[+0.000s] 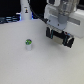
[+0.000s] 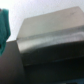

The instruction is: Open the kcup holder, insert the kcup into the holder, and close the kcup holder

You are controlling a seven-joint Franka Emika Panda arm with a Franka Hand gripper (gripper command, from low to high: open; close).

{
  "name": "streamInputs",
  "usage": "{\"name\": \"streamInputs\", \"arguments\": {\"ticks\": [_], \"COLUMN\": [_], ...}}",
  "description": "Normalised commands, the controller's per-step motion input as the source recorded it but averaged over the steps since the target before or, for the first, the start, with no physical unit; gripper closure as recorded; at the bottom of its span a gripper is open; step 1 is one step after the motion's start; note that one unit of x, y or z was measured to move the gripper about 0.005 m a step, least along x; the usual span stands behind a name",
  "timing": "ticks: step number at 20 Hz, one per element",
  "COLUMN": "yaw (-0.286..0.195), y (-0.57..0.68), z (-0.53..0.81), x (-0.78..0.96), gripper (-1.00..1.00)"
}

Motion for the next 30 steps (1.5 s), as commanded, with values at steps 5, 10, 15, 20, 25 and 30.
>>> {"name": "streamInputs", "arguments": {"ticks": [5, 10, 15, 20, 25, 30], "yaw": [-0.238, -0.261, -0.244, -0.238, -0.228, -0.217], "y": [-0.34, -0.41, -0.41, -0.4, -0.44, -0.5], "z": [0.34, 0.27, 0.15, 0.04, -0.01, -0.12], "x": [-0.07, -0.18, -0.33, -0.4, -0.45, -0.36], "gripper": [-1.0, -1.0, -1.0, -1.0, -1.0, -1.0]}}
